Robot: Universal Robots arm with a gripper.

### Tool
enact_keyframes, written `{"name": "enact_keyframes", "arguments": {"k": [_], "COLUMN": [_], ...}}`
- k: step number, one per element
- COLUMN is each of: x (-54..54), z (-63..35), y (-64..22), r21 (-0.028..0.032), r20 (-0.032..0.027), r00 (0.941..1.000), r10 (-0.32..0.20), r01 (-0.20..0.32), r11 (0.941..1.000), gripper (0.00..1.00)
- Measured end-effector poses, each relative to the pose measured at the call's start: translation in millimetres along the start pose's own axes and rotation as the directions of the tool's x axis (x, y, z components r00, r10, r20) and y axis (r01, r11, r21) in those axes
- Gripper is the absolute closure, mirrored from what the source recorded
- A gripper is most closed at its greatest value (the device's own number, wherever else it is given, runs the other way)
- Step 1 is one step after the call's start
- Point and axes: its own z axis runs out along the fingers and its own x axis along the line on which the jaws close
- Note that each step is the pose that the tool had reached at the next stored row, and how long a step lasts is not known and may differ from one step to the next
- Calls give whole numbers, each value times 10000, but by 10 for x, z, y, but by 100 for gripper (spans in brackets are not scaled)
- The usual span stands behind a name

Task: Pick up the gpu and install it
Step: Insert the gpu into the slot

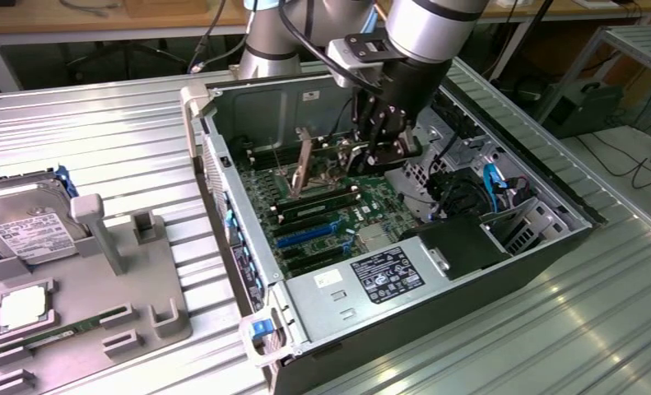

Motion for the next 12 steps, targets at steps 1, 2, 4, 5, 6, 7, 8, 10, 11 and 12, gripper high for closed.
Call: {"name": "enact_keyframes", "arguments": {"k": [1, 2, 4, 5, 6, 7, 8, 10, 11, 12], "x": [1, 1, 2, 3, 3, 4, 5, 6, 7, 8], "z": [5, 8, 15, 19, 21, 24, 31, 41, 47, 49], "y": [13, 14, 17, 19, 26, 28, 33, 40, 50, 52], "r21": [1, -3, -5, -5, -5, -9, -16, -23, -28, -31], "r20": [-8, -31, -61, -69, -91, -114, -159, -172, -174, -178], "r00": [10000, 10000, 10000, 10000, 10000, 9999, 9998, 9998, 9997, 9997], "r10": [1, 2, -3, -10, -22, -37, -70, -123, -160, -189], "r01": [-1, -2, 3, 10, 22, 37, 70, 123, 160, 188], "r11": [10000, 10000, 10000, 10000, 10000, 10000, 10000, 9999, 9999, 9998], "gripper": [72, 72, 72, 72, 72, 72, 72, 72, 72, 72]}}
